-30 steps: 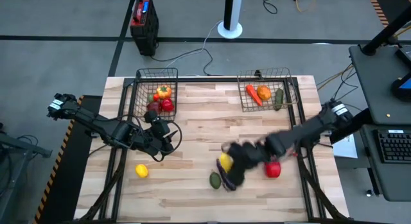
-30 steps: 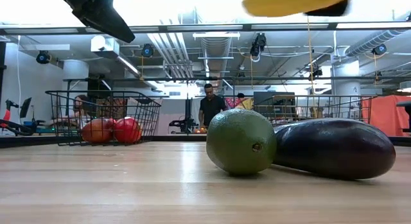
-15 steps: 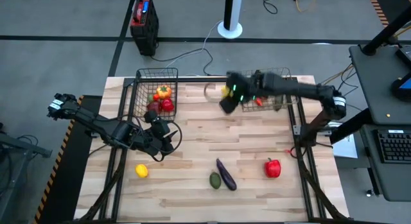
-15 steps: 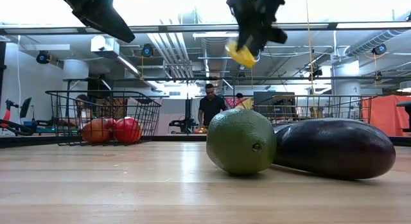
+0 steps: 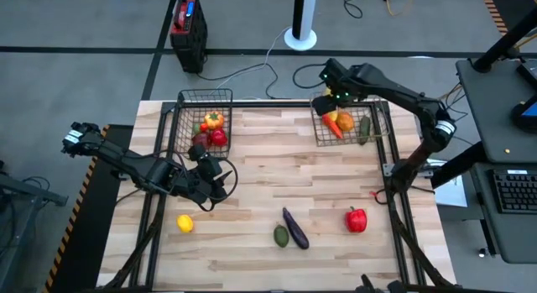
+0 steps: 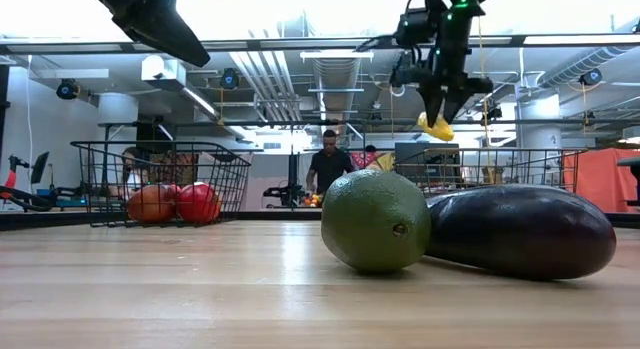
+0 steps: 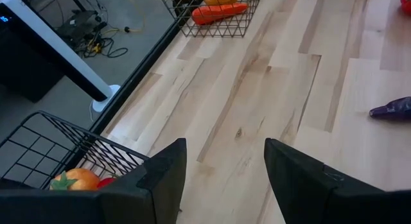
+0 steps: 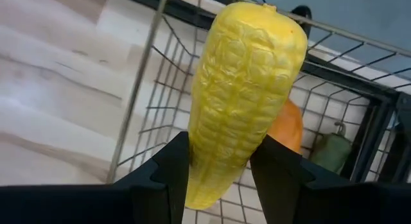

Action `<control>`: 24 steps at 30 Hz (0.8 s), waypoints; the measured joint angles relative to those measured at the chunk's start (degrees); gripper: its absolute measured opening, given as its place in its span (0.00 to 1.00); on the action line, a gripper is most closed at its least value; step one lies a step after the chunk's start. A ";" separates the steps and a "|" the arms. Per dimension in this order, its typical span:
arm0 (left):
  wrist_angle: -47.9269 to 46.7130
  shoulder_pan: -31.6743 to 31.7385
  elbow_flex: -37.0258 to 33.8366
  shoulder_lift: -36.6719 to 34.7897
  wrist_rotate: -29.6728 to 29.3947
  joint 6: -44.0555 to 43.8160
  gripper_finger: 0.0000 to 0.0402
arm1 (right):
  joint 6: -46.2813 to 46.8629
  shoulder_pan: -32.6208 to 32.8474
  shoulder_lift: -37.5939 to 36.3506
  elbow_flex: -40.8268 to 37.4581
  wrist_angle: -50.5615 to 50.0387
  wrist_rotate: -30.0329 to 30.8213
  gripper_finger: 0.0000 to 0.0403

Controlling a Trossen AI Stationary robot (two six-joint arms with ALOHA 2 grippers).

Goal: Sort produce into baskets
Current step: Put the corn into the right wire basket

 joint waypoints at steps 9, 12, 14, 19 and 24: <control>0.00 0.01 -0.01 0.00 0.01 0.00 0.48 | -0.33 -0.37 5.80 -0.45 0.63 -0.20 0.34; 0.00 0.01 -0.01 0.00 0.02 0.00 0.48 | -0.62 -0.37 8.32 -0.47 0.61 -0.18 0.34; 0.00 0.01 -0.01 0.00 0.02 0.00 0.48 | -0.91 -0.37 9.66 -0.47 0.57 -0.18 0.34; -0.02 0.00 -0.01 0.00 0.02 0.00 0.48 | -1.47 -0.24 11.71 -0.47 0.61 -0.16 0.34; -0.04 0.00 -0.01 0.00 0.02 0.00 0.48 | -1.47 -0.22 13.15 -0.48 1.75 -0.16 0.34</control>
